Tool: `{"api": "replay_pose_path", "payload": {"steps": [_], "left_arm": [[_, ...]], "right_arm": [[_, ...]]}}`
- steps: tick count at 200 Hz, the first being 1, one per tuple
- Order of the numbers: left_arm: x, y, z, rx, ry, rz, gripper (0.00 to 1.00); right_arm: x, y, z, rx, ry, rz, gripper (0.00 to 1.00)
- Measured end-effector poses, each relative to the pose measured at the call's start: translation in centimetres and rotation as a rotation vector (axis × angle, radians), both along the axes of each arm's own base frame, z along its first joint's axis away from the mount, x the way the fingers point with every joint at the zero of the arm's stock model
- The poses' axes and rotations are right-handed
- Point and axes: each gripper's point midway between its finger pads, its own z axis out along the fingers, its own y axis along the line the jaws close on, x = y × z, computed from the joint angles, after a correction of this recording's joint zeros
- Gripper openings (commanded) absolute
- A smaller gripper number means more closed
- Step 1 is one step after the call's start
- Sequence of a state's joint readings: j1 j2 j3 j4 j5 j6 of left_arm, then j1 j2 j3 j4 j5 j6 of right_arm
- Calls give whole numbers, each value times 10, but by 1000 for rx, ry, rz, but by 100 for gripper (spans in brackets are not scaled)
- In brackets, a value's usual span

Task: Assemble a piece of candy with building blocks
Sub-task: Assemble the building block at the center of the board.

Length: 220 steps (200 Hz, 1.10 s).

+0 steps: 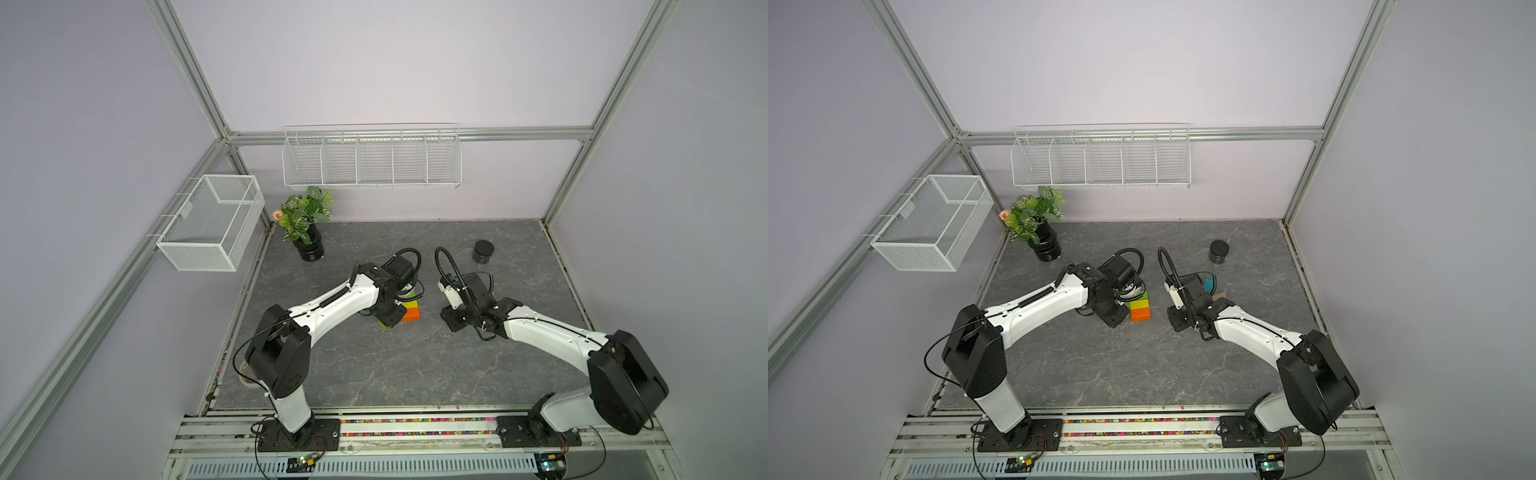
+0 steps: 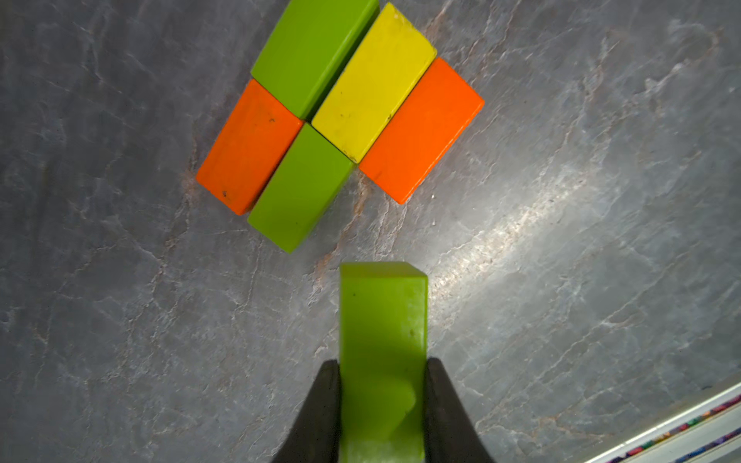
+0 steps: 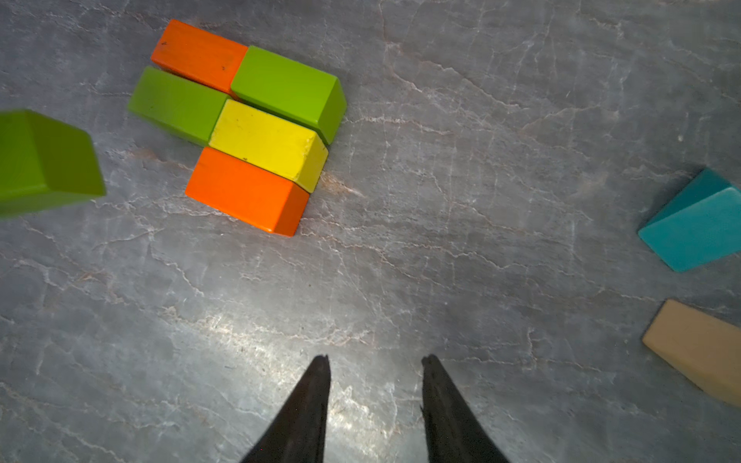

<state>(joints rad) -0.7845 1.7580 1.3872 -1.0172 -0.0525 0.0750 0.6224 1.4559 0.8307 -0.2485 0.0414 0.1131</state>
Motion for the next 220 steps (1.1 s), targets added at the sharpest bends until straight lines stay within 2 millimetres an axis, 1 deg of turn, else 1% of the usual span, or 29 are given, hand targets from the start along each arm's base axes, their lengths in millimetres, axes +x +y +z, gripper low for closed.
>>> {"api": "replay_pose_path", "payload": {"steps": [39,63,91,98,106,124,168,194,208,213,220], "left_arm": [[-3,-1,-30,18,59,4,0],[-4,1,-39,31,76,12,0],[0,1,-40,27,62,24,0],[2,1,-40,25,55,26,2],[3,1,-41,25,49,31,8],[5,3,-41,29,40,38,12],[5,4,-43,32,38,38,18],[6,4,-43,34,33,41,24],[8,5,-43,34,27,47,25],[8,5,-43,34,25,51,28],[8,5,-43,34,25,53,29]], "right_arm": [[-1,-3,-7,-12,17,-4,42],[-1,-3,-9,-14,21,-6,42],[0,-3,-10,-14,22,-6,42],[-1,-3,-10,-15,24,-6,42],[-1,-3,-11,-16,26,-5,42],[-1,-3,-14,-20,34,-4,42],[-2,-2,-19,-23,49,0,41],[-3,-2,-21,-23,55,2,42],[-4,-2,-24,-25,64,5,41],[-4,-2,-25,-26,66,5,41],[-5,-2,-26,-27,70,6,41]]}}
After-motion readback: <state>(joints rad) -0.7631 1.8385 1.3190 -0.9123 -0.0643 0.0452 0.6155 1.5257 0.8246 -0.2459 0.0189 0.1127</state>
